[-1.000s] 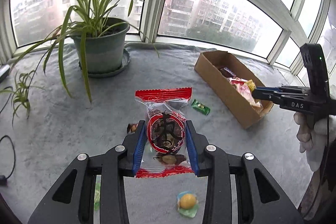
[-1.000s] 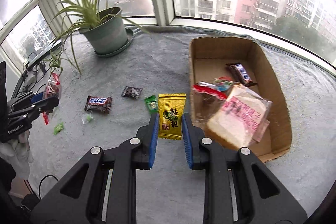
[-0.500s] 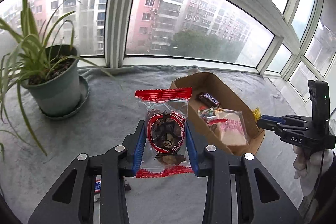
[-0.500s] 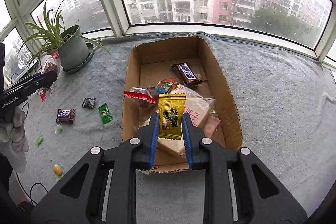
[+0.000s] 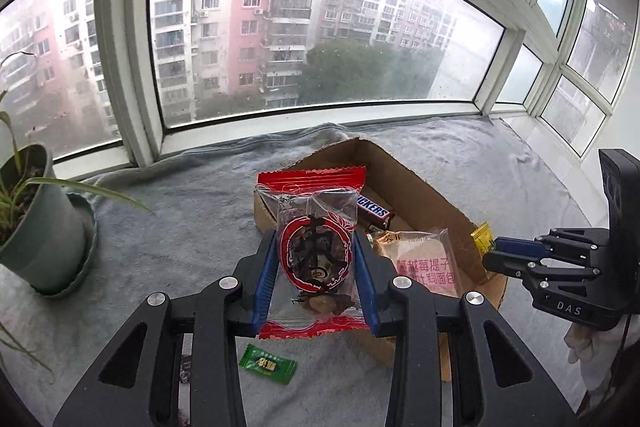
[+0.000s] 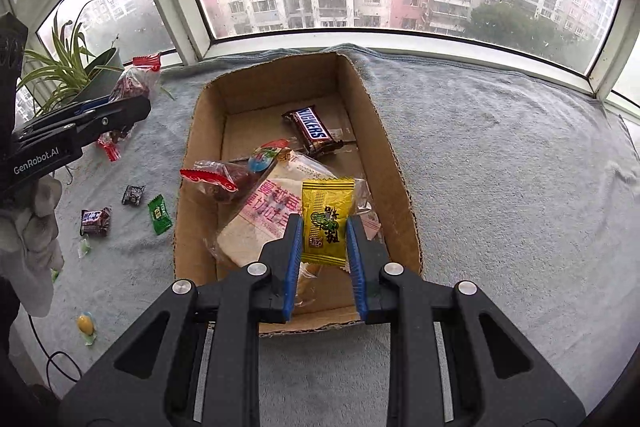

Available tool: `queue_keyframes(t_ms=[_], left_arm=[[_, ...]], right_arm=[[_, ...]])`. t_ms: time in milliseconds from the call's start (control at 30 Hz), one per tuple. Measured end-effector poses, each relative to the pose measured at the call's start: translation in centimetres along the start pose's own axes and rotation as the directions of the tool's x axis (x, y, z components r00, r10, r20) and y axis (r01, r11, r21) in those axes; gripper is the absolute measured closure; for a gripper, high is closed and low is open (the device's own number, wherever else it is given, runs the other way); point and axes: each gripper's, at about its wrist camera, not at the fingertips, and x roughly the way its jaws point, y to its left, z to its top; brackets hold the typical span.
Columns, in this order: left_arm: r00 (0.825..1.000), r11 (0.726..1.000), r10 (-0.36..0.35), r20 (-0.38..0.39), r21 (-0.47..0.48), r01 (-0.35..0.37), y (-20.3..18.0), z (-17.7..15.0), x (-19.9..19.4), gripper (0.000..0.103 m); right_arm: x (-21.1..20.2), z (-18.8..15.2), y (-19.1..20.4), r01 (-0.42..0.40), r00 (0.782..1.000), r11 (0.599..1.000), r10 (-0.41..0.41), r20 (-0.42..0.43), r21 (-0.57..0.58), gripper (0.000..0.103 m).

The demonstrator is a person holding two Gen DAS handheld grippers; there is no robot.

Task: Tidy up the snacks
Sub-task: 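Carry the red candy pack and yellow packet into the box and release both, then withdraw both tools from the box toward the remaining snacks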

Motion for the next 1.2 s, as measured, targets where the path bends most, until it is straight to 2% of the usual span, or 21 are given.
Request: queue_keyframes(t_ms=[467,500,533,567,600,633,667,1200], left_arm=[[0.999,1.000,-0.009,-0.045,-0.007,0.009,-1.4,0.4,3.9,0.068],[0.999,1.000,-0.007,-0.048,-0.006,0.007,-1.5,0.4,4.0,0.067],[0.998,1.000,-0.006,-0.056,-0.005,0.005,-1.5,0.4,4.1,0.062],[0.998,1.000,-0.002,-0.066,-0.006,0.002,-1.6,0.5,4.3,0.049],[0.998,1.000,0.001,-0.068,-0.008,-0.001,-1.6,0.5,4.3,0.045],[0.998,1.000,0.003,-0.062,-0.008,-0.003,-1.6,0.5,4.2,0.045],[0.998,1.000,0.002,-0.057,-0.010,-0.003,-1.6,0.5,4.1,0.045],[1.000,1.000,0.011,-0.017,-0.024,-0.011,-0.8,0.3,1.0,0.045]], right_arm=[[1.1,0.2,-0.7,0.003,1.000,1.000,-0.003,-0.025,0.010,0.080],[1.0,0.2,-0.6,0.002,1.000,1.000,-0.002,-0.020,0.005,0.080],[0.9,0.2,-0.5,0.002,1.000,1.000,-0.002,-0.016,0.000,0.079],[0.9,0.2,-0.3,0.006,1.000,1.000,-0.006,-0.015,-0.003,0.072],[0.8,0.2,-0.3,0.011,1.000,1.000,-0.011,-0.010,-0.005,0.064],[0.6,0.2,-0.1,0.017,1.000,1.000,-0.017,0.000,-0.008,0.045],[0.4,0.2,-0.1,0.024,1.000,1.000,-0.024,0.012,-0.011,0.032],[-1.7,0.4,1.6,0.015,0.999,0.999,-0.014,0.038,-0.034,0.030]])
